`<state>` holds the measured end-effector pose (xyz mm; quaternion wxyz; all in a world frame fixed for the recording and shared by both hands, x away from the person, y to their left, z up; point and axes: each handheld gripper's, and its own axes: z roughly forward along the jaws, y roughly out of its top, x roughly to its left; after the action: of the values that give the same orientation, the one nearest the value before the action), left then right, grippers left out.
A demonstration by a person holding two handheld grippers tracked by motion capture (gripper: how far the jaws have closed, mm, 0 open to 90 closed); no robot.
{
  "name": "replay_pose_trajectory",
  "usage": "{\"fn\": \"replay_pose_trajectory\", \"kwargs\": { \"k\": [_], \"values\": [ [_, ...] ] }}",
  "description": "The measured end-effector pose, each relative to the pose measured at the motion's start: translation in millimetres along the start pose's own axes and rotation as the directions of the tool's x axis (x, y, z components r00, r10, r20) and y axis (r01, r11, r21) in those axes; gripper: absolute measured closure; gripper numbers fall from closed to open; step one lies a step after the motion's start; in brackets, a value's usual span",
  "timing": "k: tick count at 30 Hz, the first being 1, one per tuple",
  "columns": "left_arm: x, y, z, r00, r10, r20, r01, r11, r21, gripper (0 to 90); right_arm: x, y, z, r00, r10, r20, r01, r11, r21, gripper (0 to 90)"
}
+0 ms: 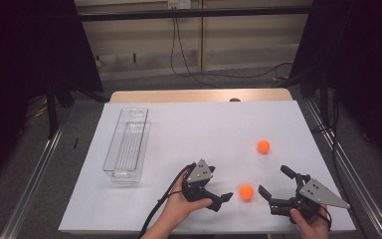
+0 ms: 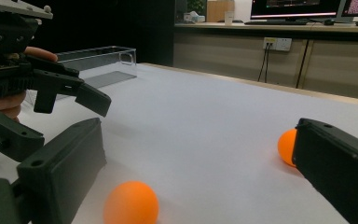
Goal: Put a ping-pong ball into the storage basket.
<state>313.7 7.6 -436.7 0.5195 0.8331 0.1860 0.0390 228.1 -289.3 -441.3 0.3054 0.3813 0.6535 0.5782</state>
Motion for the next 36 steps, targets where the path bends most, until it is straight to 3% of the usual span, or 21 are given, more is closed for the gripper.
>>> {"fn": "replay_pose_trajectory", "kwargs": {
  "k": [22,36],
  "values": [
    [-0.1,1.0,5.6,0.9999,-0.013,-0.005,0.013,0.9998,0.018,1.8,-0.2,-0.2,0.1,1.0000,0.001,0.000,-0.001,1.000,0.000,1.9],
    [-1.9,3.1,10.9,0.9996,-0.022,0.018,0.021,0.9994,0.026,2.8,-0.3,-0.2,0.3,1.0000,0.004,0.001,-0.004,1.000,-0.001,2.0]
  ]
}}
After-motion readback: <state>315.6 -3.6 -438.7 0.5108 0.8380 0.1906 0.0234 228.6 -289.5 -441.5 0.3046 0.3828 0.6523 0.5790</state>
